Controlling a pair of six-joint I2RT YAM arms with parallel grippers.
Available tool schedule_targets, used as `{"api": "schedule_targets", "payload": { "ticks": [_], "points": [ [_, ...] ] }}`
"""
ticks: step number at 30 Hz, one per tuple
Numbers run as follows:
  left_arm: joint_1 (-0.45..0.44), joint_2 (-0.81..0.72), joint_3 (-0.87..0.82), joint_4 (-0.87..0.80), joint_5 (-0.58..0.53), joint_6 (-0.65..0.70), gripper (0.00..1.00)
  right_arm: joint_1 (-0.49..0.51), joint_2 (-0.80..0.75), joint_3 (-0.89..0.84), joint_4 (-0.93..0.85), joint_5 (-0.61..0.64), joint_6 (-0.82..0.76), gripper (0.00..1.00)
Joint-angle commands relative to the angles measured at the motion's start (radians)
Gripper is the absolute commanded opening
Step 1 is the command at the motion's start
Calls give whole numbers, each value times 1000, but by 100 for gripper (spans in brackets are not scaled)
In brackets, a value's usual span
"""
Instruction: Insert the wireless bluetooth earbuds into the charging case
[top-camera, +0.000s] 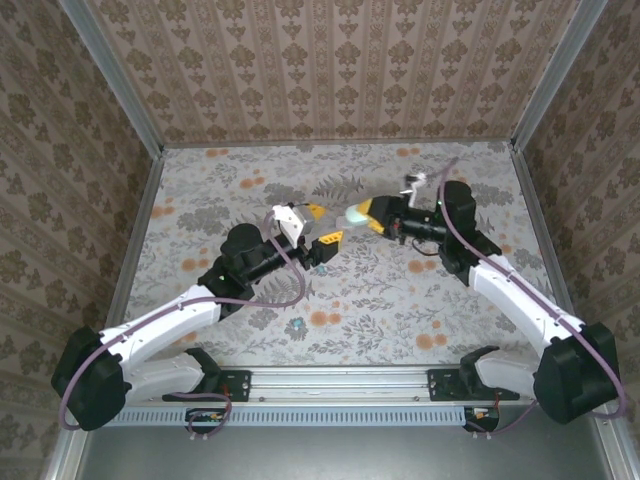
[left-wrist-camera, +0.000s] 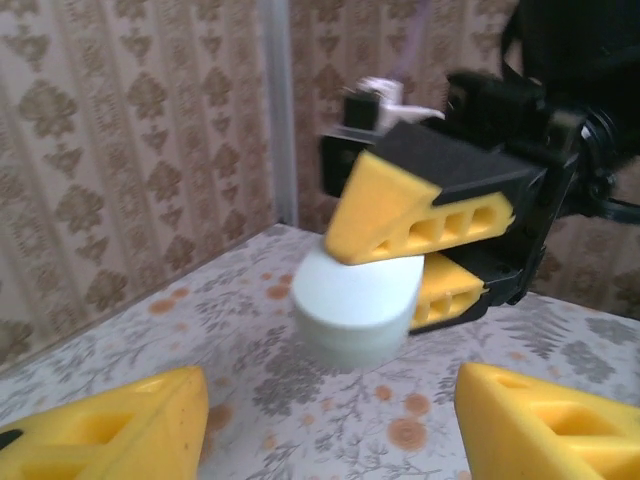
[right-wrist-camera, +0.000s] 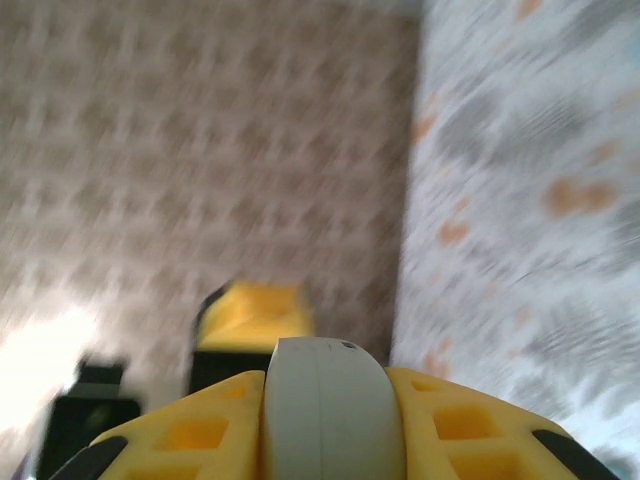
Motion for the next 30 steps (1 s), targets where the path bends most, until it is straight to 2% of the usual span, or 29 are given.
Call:
{"api": "schedule_targets", "payload": {
  "ticks": [1,5,10,16,23,30],
  "points": [
    [2,-30,-27,-34,-128,-20,68,-78,38,-101,-52,266,-38,21],
    [4,-63,-28,-97,-183,-24,69,-137,205,-123,27,267,-100,21],
    [19,-105,-18,-188,-242,-50,70,-139,437,-48,87,212,-153,21],
    [61,-141,17,-315,-246,-112,72,-139,631,33,156,167,-169,21],
    [96,-183,2,-371,-254,-146,73,-138,743,106,144,151,-218,25],
    [127,-184,7,-398,-247,-166,73,-138,740,116,54,168,-286,39]
  ]
}}
